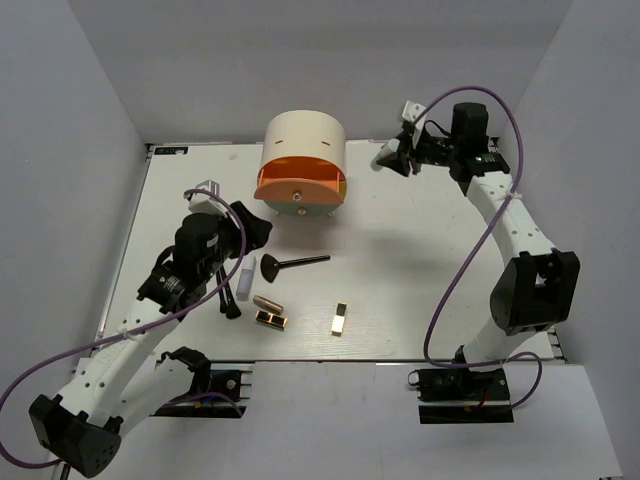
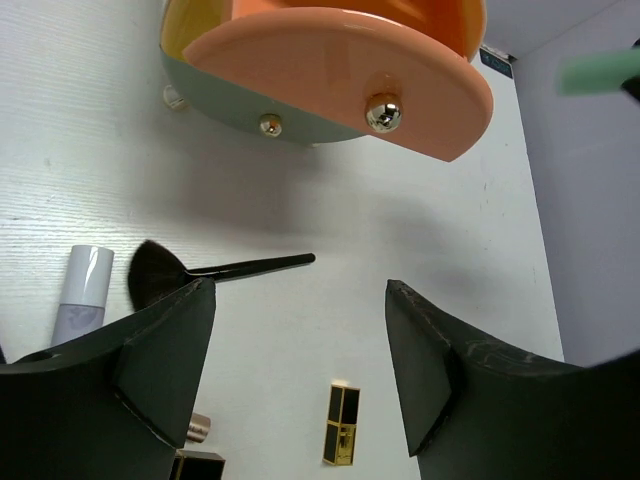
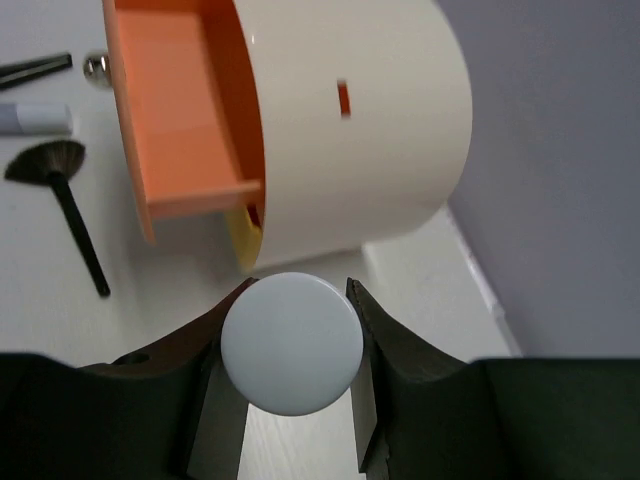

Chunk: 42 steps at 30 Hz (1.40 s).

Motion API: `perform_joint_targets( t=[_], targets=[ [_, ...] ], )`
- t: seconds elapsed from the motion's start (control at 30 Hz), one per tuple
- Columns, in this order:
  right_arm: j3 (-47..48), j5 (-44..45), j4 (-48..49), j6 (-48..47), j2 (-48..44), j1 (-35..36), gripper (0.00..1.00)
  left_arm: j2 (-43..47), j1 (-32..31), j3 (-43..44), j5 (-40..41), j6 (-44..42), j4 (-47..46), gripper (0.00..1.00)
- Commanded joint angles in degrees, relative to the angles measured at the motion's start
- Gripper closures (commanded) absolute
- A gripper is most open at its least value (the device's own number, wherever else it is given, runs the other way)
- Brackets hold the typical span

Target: Organize the makeup

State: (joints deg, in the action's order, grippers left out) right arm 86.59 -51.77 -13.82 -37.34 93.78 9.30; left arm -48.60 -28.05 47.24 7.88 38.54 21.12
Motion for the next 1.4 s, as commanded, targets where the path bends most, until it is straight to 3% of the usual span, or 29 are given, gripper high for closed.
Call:
perform_joint_targets(
  t=[0.0,0.2,0.37,0.47,0.57,0.73,1.03,1.2,1.37],
  targets=[
    [6.04,-1.85,7.92,4.90,3.07,3.88,1.00,1.75,0.37,-0.92,1.96,0.30,1.99,0.21],
    [16.41,6.41,5.22,-2.55,7.73,13.11,1.00,4.29,-0.16,-1.89,3.54,1.36,3.66,0.21],
    [28.71,11.59,-7.15,-5.54,12.38,17.85,1.00,6.67,-0.16,-2.95,4.69,2.23,4.98,0.21],
    [30.13,15.28,-9.46,-6.86,12.31,20.49,1.00,7.38,-0.16,-3.39,4.86,2.41,5.50,0.21],
    [28.30,13.54,-7.37,-4.07,11.25,21.11,1.00,7.55,-0.16,-3.47,4.78,2.24,5.68,0.21],
    [28.03,7.05,-1.13,12.79,12.92,21.02,1.00,7.47,-0.16,-3.39,4.69,1.45,5.33,0.21],
    [22.14,-1.23,22.42,47.16,15.38,20.67,1.00,9.05,-0.16,-3.30,5.13,2.06,5.86,0.21],
    [15.29,-0.62,36.65,64.90,15.82,19.88,1.00,10.54,-0.16,-2.16,5.48,2.59,5.16,0.21],
    [10.71,6.04,42.74,73.02,15.47,19.70,1.00,10.02,-0.16,-0.67,5.13,2.59,3.75,0.21]
  ],
)
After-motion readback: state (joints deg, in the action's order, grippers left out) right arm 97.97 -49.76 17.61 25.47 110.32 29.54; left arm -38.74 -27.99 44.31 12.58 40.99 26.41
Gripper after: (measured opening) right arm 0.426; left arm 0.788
